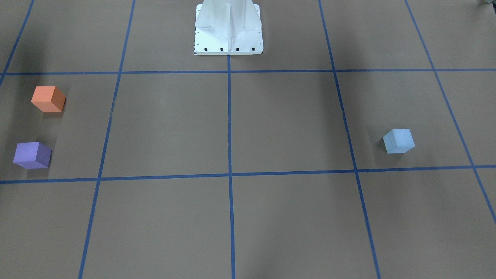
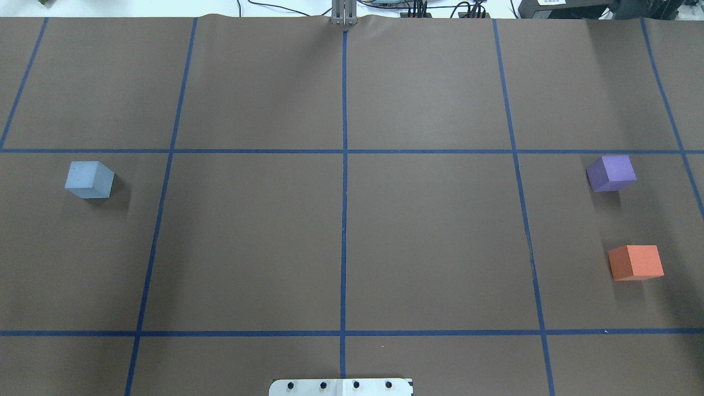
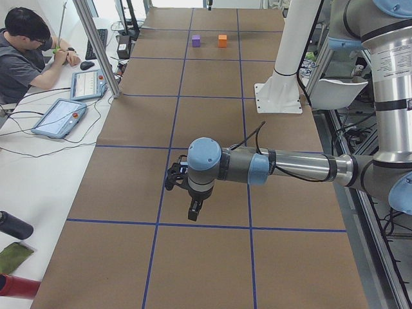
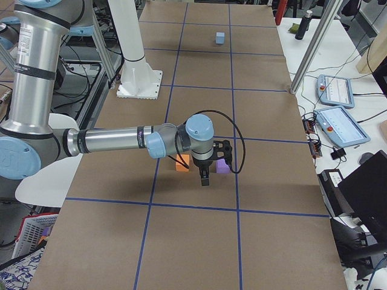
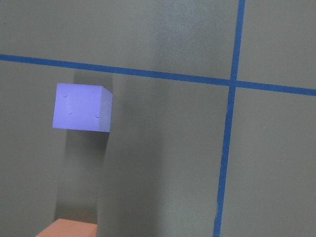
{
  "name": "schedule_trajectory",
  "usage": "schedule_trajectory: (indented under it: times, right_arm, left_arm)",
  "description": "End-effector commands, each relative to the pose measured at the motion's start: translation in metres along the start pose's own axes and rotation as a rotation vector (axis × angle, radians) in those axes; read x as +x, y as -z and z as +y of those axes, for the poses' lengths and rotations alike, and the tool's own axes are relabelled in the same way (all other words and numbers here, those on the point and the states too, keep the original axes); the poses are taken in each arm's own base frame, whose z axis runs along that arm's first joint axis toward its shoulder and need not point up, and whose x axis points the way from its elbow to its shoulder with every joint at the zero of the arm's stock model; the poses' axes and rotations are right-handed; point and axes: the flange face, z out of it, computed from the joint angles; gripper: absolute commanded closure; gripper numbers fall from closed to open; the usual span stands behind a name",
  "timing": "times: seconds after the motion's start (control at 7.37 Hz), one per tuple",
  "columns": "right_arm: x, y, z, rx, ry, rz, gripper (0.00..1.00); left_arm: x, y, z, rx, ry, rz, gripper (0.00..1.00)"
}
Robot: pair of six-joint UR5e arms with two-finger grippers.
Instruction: Place blue block between orange and purple blocks
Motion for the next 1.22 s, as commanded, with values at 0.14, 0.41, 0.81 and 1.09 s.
schedule_trajectory:
  times: [0.14,0.41,0.81,1.09]
  right_arm:
    - [0.0,0.0,0.0,0.0,0.0,0.0,0.0]
    - [-0.004,0.003,-0.002,0.032,0.033,-0.007,0.0]
    - [-0.004,0.004,-0.003,0.034,0.033,-0.007,0.0]
    - [-0.004,0.003,-0.003,0.034,0.035,-0.007,0.0]
  left_arm:
    - [0.001,0.0,0.005,0.001,-0.01,0.0,0.0]
    - [0.005,0.005,-0.004,0.017,-0.022,-0.003,0.0]
    - [0.031,0.022,-0.063,0.074,0.055,0.001,0.0]
    - [0.068,0.002,-0.08,0.1,0.002,0.027,0.0]
